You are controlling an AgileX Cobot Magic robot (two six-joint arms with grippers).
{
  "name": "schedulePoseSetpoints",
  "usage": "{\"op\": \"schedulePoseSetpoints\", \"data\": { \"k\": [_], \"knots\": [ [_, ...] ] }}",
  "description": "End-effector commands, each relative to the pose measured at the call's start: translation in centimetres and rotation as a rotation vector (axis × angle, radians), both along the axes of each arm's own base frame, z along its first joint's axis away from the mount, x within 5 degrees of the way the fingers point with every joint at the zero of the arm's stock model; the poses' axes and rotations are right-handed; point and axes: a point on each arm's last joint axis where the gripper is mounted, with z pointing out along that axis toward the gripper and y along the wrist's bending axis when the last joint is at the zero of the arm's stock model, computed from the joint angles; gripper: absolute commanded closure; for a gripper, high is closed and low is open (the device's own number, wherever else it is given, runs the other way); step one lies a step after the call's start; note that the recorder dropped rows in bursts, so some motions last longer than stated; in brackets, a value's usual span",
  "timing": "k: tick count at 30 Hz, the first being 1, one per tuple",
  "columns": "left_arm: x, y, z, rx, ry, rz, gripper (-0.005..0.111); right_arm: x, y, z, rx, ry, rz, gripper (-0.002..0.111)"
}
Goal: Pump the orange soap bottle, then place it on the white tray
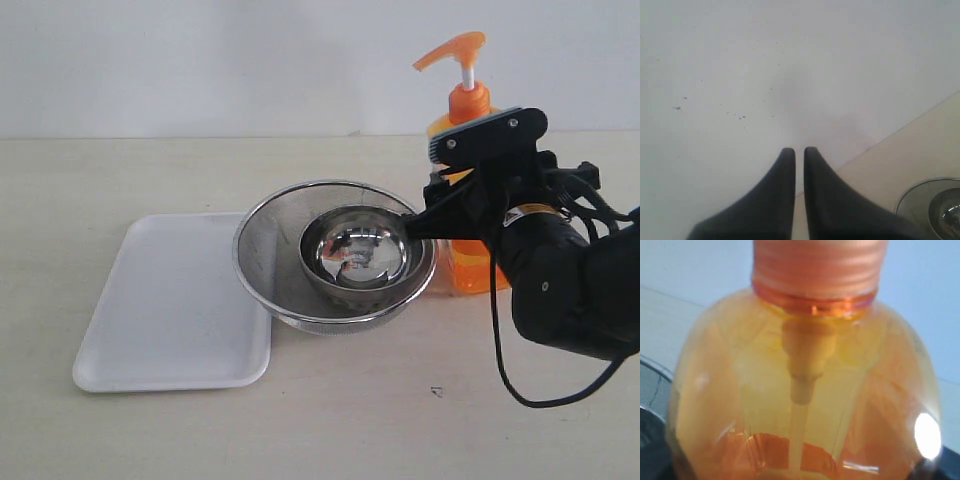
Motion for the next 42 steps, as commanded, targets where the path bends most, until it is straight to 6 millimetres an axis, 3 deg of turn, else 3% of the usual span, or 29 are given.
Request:
{"op": "schedulePoseSetpoints", "data": {
  "k": [1,17,24,30,42],
  "knots": [
    [0.0,0.1,-0.1,-0.004,0.002,0.006,0.102,-0.1,-0.6,0.1,0.098,-0.014,-0.088,0.108],
    [0.0,0.1,-0.1,-0.010,0.004,0.007,0.102,-0.2,-0.9,2.0,0.290,-0.094,-0.134,0.108],
    [0.0,0.2,0.1,-0.001,-0.016,0.013,0.102,-0.2,-1.0,2.1,0.273,-0.110,-0.131,0.108],
    [-0.2,0.8,0.5,-0.016,-0.048,0.062,0.102,-0.2,-1.0,2.4,0.134,-0.138,-0.115,0.108],
    [-3.5,3.3,2.7,-0.142,-0.219,0.170,0.102,-0.7,-1.3,4.8,0.140,-0.199,-0.096,0.108]
  ]
}}
